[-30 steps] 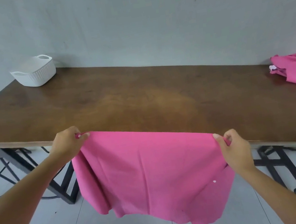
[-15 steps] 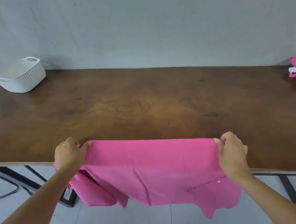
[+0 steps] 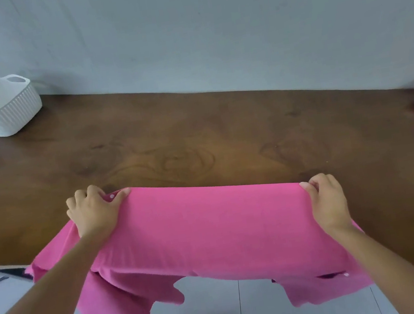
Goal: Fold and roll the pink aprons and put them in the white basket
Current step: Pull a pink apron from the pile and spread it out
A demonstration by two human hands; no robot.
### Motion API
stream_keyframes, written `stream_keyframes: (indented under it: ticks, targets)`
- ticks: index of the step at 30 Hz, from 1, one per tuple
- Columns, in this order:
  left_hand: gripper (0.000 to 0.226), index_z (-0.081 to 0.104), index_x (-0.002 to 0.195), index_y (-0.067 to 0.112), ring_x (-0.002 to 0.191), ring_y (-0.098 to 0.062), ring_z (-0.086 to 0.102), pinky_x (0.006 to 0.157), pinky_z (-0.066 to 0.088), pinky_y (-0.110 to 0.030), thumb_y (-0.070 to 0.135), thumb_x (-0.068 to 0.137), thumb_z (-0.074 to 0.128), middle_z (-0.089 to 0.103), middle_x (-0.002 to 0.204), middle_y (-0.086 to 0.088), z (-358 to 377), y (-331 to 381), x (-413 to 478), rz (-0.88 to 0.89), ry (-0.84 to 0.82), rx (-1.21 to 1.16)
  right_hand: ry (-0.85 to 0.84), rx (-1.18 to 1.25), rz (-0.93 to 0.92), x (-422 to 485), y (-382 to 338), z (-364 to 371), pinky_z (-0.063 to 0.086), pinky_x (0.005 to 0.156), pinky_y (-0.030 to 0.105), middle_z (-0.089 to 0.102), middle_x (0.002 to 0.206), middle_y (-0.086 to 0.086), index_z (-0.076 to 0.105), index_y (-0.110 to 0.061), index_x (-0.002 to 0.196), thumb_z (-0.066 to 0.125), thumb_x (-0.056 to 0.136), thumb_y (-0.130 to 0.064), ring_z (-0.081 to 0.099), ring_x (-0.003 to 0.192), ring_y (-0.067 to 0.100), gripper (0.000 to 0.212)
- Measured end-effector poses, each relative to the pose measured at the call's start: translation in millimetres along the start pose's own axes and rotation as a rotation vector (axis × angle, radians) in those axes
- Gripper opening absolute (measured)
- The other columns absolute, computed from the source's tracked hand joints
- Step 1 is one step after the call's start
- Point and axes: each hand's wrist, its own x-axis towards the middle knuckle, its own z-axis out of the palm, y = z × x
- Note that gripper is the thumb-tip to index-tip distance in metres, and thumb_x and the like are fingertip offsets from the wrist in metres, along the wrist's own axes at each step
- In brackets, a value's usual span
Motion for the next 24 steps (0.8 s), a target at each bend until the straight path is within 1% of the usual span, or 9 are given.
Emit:
stream_keyframes:
  ticks: [2, 4, 6, 8, 10, 13, 20, 24]
  targets:
    - [0.057, 0.059, 0.084, 0.015, 0.114, -0.04, 0.044, 0.101, 0.036, -0.053, 0.069, 0.074, 0.075, 0.056, 0.11, -0.014, 1.4, 4.6, 18.9, 0.013, -0.032, -0.003, 0.012, -0.034, -0.01, 13.2, -3.9, 6.0, 0.035, 0.075, 0.034, 0.055, 0.084, 0.0, 0.052, -0.017, 0.08, 0.058, 0.101, -0.026, 0.046, 0.085, 0.023, 0.023]
    - [0.055, 0.058, 0.081, 0.017, 0.112, -0.039, 0.045, 0.101, 0.036, -0.051, 0.068, 0.072, 0.078, 0.054, 0.104, -0.008, 3.3, 8.7, 39.2, 0.045, -0.058, -0.036, 0.039, -0.07, -0.016, 27.4, -7.5, 14.1, 0.038, 0.079, 0.038, 0.055, 0.083, -0.001, 0.054, -0.018, 0.08, 0.06, 0.099, -0.027, 0.046, 0.083, 0.024, 0.022]
    - [0.054, 0.056, 0.077, 0.019, 0.108, -0.037, 0.047, 0.097, 0.038, -0.048, 0.066, 0.068, 0.082, 0.052, 0.097, -0.003, 5.1, 10.7, 59.4, 0.085, -0.076, -0.068, 0.059, -0.093, -0.009, 43.2, -11.0, 22.0, 0.038, 0.082, 0.042, 0.055, 0.082, -0.001, 0.056, -0.017, 0.079, 0.062, 0.098, -0.028, 0.047, 0.082, 0.025, 0.023]
    - [0.054, 0.055, 0.075, 0.021, 0.104, -0.033, 0.047, 0.094, 0.039, -0.045, 0.066, 0.066, 0.084, 0.054, 0.094, -0.001, 7.4, 13.1, 80.9, 0.114, -0.109, -0.085, 0.064, -0.1, 0.011, 60.2, -13.9, 29.3, 0.037, 0.085, 0.043, 0.056, 0.081, -0.002, 0.056, -0.018, 0.079, 0.063, 0.098, -0.031, 0.047, 0.083, 0.024, 0.024]
    - [0.053, 0.055, 0.075, 0.023, 0.103, -0.031, 0.047, 0.094, 0.04, -0.044, 0.066, 0.065, 0.084, 0.056, 0.093, -0.001, 10.4, 15.6, 101.1, 0.134, -0.135, -0.102, 0.07, -0.115, 0.016, 77.4, -16.9, 36.1, 0.038, 0.085, 0.043, 0.057, 0.08, -0.003, 0.056, -0.02, 0.077, 0.064, 0.097, -0.035, 0.048, 0.082, 0.024, 0.026]
    - [0.053, 0.054, 0.073, 0.023, 0.1, -0.03, 0.047, 0.093, 0.041, -0.044, 0.066, 0.066, 0.084, 0.056, 0.09, 0.0, 17.7, 20.0, 126.3, 0.162, -0.128, -0.116, 0.067, -0.13, 0.029, 102.0, -22.8, 46.0, 0.037, 0.084, 0.043, 0.056, 0.078, -0.003, 0.056, -0.021, 0.077, 0.064, 0.096, -0.038, 0.049, 0.081, 0.025, 0.027]
    - [0.054, 0.053, 0.072, 0.021, 0.092, -0.024, 0.043, 0.088, 0.038, -0.038, 0.068, 0.068, 0.081, 0.054, 0.084, 0.002, 42.3, 43.3, 179.5, 0.22, -0.121, -0.133, 0.104, -0.153, 0.037, 147.2, -33.3, 61.9, 0.038, 0.085, 0.045, 0.054, 0.076, -0.004, 0.057, -0.017, 0.077, 0.063, 0.097, -0.036, 0.047, 0.08, 0.025, 0.028]
    - [0.054, 0.052, 0.074, 0.022, 0.092, -0.024, 0.043, 0.089, 0.039, -0.04, 0.07, 0.07, 0.077, 0.054, 0.085, 0.003, 60.1, 59.3, 211.7, 0.269, -0.127, -0.13, 0.121, -0.163, 0.028, 172.7, -34.4, 69.6, 0.037, 0.082, 0.044, 0.051, 0.075, -0.006, 0.054, -0.019, 0.076, 0.063, 0.097, -0.036, 0.046, 0.078, 0.024, 0.029]
